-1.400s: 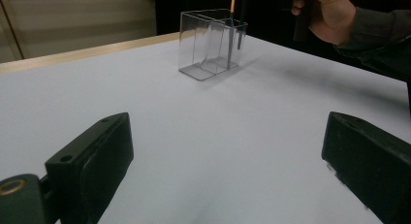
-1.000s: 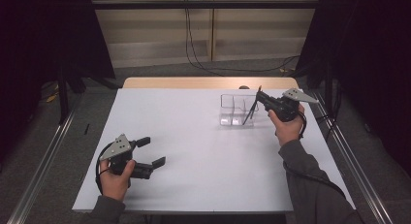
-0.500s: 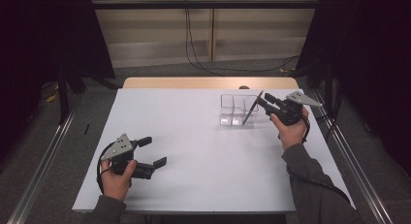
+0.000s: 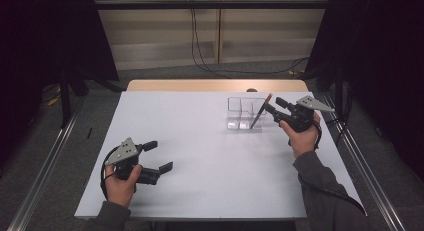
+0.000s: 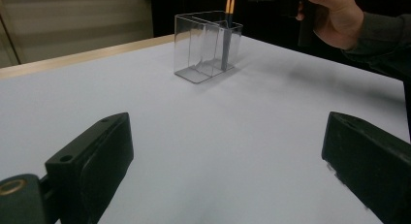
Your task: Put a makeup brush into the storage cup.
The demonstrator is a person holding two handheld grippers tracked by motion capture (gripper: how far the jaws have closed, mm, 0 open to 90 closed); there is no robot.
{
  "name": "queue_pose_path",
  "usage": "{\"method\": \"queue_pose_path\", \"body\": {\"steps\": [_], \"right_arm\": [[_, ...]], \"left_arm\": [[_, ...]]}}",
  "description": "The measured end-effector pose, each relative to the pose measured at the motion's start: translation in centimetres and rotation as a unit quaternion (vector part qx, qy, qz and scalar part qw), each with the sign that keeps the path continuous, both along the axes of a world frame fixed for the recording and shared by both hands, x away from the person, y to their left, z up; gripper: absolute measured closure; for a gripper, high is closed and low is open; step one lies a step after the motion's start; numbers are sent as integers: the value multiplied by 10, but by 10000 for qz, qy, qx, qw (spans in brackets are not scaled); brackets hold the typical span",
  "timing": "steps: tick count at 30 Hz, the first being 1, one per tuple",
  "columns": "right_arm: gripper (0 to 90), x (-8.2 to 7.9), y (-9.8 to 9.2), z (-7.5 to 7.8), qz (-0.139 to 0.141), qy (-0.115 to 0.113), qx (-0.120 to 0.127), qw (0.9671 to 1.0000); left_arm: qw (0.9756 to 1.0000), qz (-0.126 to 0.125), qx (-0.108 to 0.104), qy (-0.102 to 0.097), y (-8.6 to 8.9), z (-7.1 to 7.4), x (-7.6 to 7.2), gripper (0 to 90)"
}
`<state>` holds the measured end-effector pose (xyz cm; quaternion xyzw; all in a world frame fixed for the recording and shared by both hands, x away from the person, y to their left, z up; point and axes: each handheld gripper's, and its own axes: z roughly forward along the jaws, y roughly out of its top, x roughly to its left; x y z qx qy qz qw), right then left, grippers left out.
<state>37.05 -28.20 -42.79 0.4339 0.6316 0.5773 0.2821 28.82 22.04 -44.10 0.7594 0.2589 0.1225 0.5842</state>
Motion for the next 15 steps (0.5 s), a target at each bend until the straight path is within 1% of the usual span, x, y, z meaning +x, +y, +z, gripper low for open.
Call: {"method": "queue_pose_path", "body": {"steps": [1, 4, 6, 8, 9, 10, 12, 13, 15], "right_arm": [[421, 0, 0, 0, 24, 7, 2, 10000], [402, -2, -1, -1, 22, 27, -22, 10000], [386, -3, -1, -1, -7, 30, -55, 10000], [365, -3, -1, -1, 27, 51, -56, 10000], [359, -4, -2, -2, 25, 43, -80, 10000], [353, -4, -2, -2, 43, 51, -73, 10000], [341, -5, -3, -2, 48, 56, -67, 10000], [335, -5, -3, -2, 59, 64, -66, 9999], [321, -6, -3, -2, 62, 59, -75, 9999]], "left_arm": [[10000, 31, 20, -7, 0, 0, 0, 42], [10000, 23, 14, 0, -1, 0, 0, 42], [10000, -10, -13, 26, -1, 0, 0, 42], [10000, -36, 11, 16, -1, 0, 0, 42], [10000, -92, -11, -14, -1, -1, 1, 42], [10000, -89, -13, -15, -1, -1, 1, 42], [10000, 2, 37, -2, -1, 0, 0, 42], [10000, -70, -17, -9, -1, -1, 1, 42], [10000, -33, 24, -2, -1, 0, 1, 42]]}}
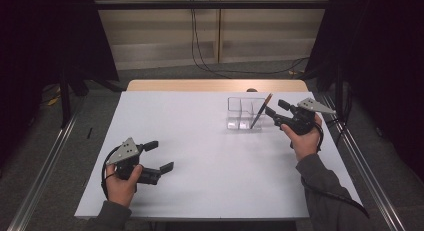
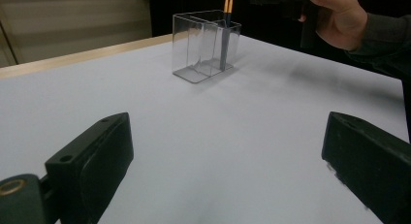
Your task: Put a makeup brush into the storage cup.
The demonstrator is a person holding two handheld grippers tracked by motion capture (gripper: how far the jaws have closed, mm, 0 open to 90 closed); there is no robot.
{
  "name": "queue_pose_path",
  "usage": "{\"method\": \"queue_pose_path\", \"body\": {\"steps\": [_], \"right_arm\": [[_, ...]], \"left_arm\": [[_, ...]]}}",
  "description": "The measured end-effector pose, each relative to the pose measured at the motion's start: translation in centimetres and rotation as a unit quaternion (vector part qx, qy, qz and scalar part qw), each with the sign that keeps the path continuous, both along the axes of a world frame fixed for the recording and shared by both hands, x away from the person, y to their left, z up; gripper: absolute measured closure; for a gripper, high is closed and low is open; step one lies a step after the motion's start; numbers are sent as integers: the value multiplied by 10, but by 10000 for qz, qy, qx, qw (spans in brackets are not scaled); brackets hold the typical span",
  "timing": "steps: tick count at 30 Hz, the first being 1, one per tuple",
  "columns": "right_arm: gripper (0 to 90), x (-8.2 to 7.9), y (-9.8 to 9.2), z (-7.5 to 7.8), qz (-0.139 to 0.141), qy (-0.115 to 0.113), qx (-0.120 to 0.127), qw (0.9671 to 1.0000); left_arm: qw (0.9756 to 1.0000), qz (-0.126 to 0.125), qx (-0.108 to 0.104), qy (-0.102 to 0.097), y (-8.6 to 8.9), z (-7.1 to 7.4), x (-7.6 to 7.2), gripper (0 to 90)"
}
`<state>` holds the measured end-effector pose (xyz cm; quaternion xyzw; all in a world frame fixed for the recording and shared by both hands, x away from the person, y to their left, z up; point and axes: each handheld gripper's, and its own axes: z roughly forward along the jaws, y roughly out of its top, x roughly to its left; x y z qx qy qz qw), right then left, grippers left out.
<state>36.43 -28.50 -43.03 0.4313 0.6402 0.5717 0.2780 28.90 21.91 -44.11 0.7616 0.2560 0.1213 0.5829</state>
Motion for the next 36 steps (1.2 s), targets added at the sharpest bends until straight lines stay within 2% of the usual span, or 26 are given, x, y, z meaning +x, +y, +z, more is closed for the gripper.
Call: {"method": "queue_pose_path", "body": {"steps": [24, 25, 36], "right_arm": [[212, -11, 2, -2, 212, 100, -138, 9996], [208, -11, 1, -2, 207, 82, -160, 9996], [182, -19, 2, -3, 324, 108, -228, 9992]], "left_arm": [[10000, 28, -45, 18, -2, -1, 1, 42], [10000, 3, -2, 4, -2, -1, 1, 42], [10000, 15, -76, 37, -2, -1, 1, 42]]}}
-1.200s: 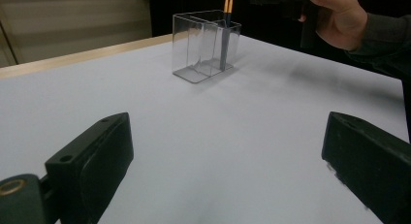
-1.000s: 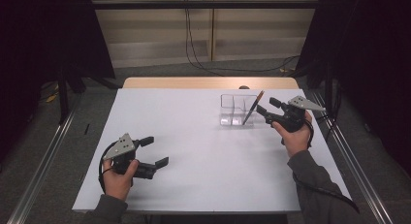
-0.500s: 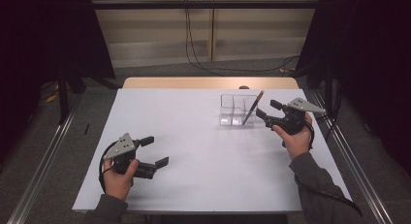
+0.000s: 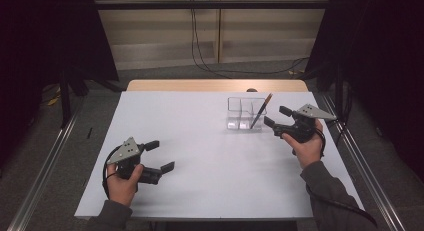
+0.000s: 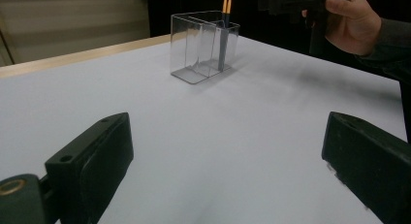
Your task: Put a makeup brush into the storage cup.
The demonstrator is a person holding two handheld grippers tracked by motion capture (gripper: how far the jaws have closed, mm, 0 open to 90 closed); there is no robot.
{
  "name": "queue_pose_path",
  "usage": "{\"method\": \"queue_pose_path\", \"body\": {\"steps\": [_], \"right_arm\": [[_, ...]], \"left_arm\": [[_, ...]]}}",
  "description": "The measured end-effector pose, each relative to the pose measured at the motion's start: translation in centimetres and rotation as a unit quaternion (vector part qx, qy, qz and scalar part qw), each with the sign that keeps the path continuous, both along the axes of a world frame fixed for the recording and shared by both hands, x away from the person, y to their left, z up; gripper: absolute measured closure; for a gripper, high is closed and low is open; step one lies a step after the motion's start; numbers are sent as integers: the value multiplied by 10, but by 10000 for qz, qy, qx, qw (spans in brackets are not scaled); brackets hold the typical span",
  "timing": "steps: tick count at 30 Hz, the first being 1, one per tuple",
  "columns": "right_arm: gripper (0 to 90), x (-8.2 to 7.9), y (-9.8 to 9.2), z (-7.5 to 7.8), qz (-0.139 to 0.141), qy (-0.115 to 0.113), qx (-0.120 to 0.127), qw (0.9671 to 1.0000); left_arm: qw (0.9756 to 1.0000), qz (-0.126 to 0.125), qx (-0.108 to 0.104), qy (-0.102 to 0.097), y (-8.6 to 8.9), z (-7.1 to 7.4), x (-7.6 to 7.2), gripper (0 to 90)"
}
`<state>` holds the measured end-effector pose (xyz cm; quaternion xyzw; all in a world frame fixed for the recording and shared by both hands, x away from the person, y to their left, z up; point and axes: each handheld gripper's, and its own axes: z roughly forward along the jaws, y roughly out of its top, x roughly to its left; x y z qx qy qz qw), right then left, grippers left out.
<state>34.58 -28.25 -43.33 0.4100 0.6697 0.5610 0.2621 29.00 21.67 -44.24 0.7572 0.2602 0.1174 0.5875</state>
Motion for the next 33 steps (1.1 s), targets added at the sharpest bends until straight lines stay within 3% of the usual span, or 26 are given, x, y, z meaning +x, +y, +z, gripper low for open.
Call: {"method": "queue_pose_path", "body": {"steps": [12, 33], "right_arm": [[170, -10, -1, -5, 60, 96, 2, 9999], [145, -20, -3, -11, 208, 261, -218, 9992]], "left_arm": [[10000, -27, 21, -3, 0, 0, 0, 42], [10000, -24, 34, 1, 0, 0, 0, 41]]}}
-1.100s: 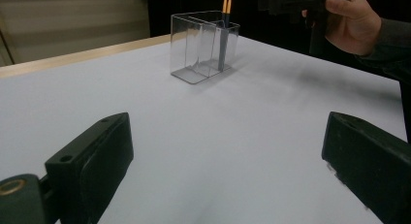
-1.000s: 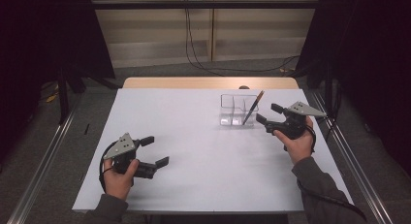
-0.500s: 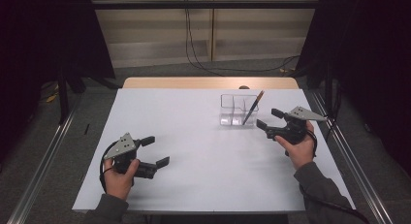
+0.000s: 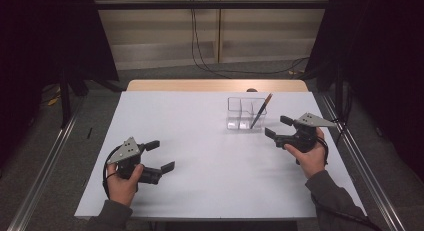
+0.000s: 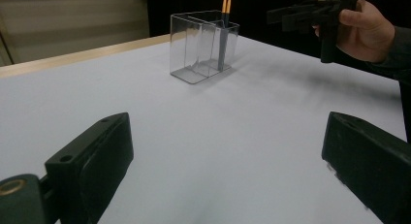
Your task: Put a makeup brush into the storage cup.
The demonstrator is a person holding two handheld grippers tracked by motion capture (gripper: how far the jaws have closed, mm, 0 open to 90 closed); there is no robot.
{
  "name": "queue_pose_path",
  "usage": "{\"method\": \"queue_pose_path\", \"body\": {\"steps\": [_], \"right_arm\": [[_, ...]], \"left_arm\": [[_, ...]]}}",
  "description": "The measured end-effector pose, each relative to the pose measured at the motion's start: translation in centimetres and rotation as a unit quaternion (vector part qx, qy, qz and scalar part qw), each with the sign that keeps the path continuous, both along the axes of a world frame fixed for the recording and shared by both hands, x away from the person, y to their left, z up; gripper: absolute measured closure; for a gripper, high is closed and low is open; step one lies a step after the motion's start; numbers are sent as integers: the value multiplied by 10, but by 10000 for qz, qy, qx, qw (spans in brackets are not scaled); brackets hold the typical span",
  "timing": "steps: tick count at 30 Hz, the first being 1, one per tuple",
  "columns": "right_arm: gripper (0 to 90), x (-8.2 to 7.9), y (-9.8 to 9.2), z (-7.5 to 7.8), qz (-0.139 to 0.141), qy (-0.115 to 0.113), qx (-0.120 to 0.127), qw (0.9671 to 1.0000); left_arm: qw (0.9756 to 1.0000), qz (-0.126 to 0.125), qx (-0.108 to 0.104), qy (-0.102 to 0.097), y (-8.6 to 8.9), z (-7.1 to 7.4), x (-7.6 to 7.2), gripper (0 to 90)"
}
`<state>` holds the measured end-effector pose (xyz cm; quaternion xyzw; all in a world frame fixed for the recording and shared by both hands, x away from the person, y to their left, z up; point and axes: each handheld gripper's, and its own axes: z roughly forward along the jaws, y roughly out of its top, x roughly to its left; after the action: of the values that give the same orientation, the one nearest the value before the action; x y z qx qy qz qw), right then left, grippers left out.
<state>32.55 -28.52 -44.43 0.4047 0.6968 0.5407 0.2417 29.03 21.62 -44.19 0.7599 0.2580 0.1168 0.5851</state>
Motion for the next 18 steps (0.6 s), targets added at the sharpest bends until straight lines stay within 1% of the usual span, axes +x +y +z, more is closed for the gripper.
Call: {"method": "queue_pose_path", "body": {"steps": [5, 7, 9, 10, 14, 15, 18], "right_arm": [[144, -2, 0, 0, 8, 37, 19, 10000], [144, -3, 0, -1, 26, 45, -17, 10000], [143, -4, 0, -1, 61, 35, -25, 10000], [142, -5, 0, -1, 55, 47, -45, 10000], [137, -7, 0, -2, 79, 28, -34, 10000], [135, -7, 0, -2, 96, 52, -14, 9999], [132, -9, -1, -4, 95, 90, -70, 9999]], "left_arm": [[10000, 4, 14, -14, 0, 0, 0, 42], [10000, 1, 10, -15, 1, 1, 0, 42], [10000, -31, -17, -11, 1, 0, 0, 41], [10000, 2, 13, -14, 1, 0, 0, 42], [10000, 0, 11, -9, 1, 0, 0, 42], [10000, -1, 7, -4, 1, 0, 0, 41], [10000, -1, 11, -7, 1, 0, 0, 42]]}}
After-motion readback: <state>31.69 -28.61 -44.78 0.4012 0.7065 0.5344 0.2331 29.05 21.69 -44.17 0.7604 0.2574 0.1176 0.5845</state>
